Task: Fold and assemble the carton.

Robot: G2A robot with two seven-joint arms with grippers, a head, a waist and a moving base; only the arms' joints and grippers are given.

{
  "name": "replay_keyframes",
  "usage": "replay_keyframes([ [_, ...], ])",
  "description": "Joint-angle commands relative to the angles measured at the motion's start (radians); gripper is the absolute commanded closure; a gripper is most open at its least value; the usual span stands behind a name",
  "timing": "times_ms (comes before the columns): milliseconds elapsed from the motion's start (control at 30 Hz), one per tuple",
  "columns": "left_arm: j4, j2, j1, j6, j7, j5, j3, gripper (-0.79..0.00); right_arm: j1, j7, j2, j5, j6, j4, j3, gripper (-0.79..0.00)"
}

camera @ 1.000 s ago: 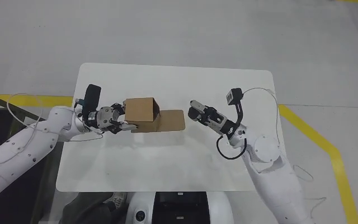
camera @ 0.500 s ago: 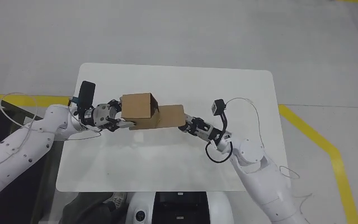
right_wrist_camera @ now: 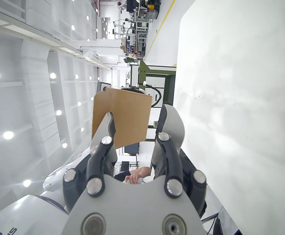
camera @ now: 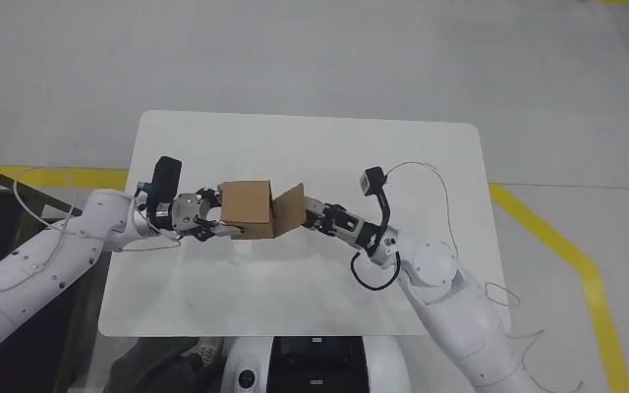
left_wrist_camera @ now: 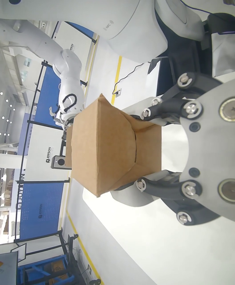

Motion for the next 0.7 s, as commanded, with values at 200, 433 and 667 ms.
replay_keyframes([
  [200, 0.023, -0.019, -0.019, 0.0, 0.0, 0.03, 0.023, -0.459, 0.011, 0.003, -0.001, -0.02, 0.017, -0.025, -0.019, -0.372],
  [433, 0.031, -0.03, -0.027, 0.0, 0.0, 0.045, 0.024, -0.462, 0.023, 0.012, 0.0, -0.036, 0.041, -0.028, -0.033, -0.342],
  [667, 0.04, -0.038, -0.025, 0.0, 0.0, 0.056, 0.007, -0.474, 0.035, 0.005, -0.002, -0.041, 0.051, -0.028, -0.044, -0.308],
])
